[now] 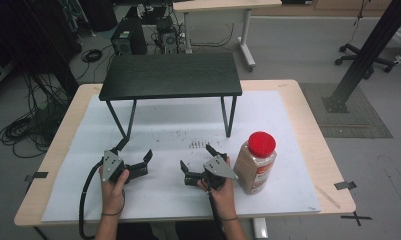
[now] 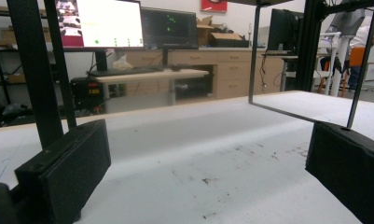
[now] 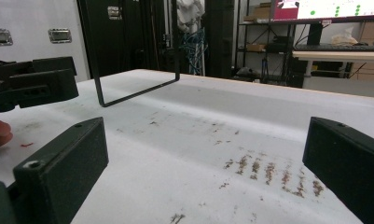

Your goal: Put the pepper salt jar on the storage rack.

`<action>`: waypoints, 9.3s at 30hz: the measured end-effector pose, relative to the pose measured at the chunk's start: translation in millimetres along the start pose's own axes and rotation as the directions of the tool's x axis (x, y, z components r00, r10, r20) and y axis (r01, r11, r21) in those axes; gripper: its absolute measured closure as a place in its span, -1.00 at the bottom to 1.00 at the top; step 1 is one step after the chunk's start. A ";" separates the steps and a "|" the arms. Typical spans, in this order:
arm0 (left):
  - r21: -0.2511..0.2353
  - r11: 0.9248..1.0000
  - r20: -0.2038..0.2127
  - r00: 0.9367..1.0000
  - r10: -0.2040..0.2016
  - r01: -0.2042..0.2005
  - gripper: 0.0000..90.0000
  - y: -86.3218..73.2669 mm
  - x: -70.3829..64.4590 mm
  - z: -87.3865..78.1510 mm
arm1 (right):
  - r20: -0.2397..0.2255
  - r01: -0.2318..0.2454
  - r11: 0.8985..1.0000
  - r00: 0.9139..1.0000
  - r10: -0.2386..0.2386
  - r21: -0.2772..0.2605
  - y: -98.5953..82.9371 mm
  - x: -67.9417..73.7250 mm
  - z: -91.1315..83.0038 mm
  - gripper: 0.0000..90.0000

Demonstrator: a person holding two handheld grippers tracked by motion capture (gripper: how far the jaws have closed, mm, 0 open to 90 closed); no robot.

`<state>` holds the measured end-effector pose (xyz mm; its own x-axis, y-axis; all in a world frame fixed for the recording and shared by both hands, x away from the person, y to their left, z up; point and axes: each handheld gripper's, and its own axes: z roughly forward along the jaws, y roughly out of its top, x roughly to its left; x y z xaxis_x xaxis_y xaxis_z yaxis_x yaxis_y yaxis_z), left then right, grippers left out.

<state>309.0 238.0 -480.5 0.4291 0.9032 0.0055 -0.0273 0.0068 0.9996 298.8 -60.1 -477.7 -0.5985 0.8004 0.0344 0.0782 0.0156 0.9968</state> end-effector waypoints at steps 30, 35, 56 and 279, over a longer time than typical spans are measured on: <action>-0.002 1.000 0.002 1.000 -0.001 0.001 -1.00 0.0 0.2 -0.1 | -0.005 -0.007 1.000 1.000 0.006 -0.021 -2.5 4.0 -24.1 -0.99; -0.001 1.000 0.003 1.000 -0.002 0.002 -1.00 0.0 0.4 -0.1 | -0.008 -0.010 1.000 1.000 0.010 -0.020 -2.7 4.3 -28.0 -0.99; -0.009 1.000 0.004 1.000 -0.003 0.003 -1.00 -0.1 0.4 -0.5 | -0.007 -0.013 1.000 1.000 0.013 -0.012 -4.0 8.6 -47.8 -0.98; -0.013 1.000 -0.003 1.000 0.003 -0.003 -1.00 -0.2 -0.1 -0.7 | 0.098 -0.004 1.000 0.995 0.007 -0.024 56.3 -84.2 -139.1 -1.00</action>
<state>308.3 238.2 -480.8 0.4260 0.9047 0.0086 -0.0401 0.0094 0.9992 242.7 -210.0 -414.4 -0.5172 0.8552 0.0339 0.0616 -0.0023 0.9981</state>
